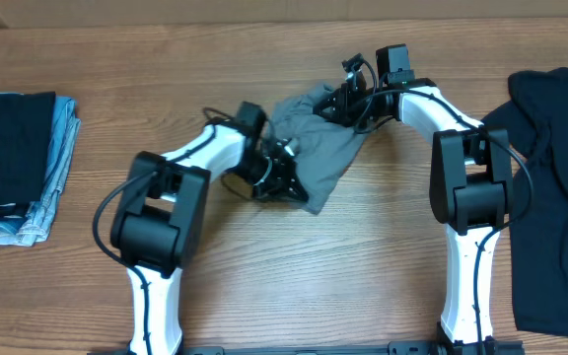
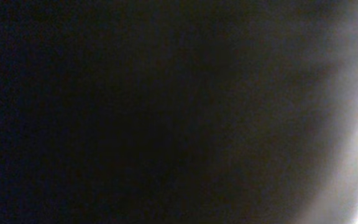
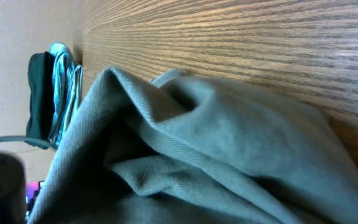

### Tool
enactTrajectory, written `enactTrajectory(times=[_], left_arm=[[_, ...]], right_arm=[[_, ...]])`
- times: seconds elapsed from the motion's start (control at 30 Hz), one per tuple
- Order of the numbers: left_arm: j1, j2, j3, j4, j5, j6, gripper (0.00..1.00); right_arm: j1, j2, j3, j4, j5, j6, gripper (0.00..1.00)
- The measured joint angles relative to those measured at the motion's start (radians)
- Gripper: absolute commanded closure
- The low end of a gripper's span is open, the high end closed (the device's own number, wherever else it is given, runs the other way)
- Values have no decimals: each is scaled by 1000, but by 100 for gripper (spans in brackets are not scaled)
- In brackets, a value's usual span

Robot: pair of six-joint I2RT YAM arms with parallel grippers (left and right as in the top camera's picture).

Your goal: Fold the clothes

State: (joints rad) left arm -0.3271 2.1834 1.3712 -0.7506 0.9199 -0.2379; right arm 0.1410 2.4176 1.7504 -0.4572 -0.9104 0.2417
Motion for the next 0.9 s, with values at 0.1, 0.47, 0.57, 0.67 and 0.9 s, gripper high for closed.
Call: enactTrajectory(times=[0.1, 0.47, 0.57, 0.67, 0.9], left_arm=[[55, -5, -33, 42, 50, -27, 96], [32, -136, 41, -5, 250, -52, 94], [31, -254, 90, 0, 145, -51, 93], [12, -231, 95, 12, 46, -48, 95], [33, 125, 126, -23, 163, -67, 96]], right_arm=[[0, 0, 1, -2, 1, 0, 96], [0, 0, 4, -32, 7, -3, 96], [0, 0, 4, -33, 9, -4, 96], [0, 0, 4, -33, 9, -4, 96], [0, 0, 5, -45, 9, -5, 96]])
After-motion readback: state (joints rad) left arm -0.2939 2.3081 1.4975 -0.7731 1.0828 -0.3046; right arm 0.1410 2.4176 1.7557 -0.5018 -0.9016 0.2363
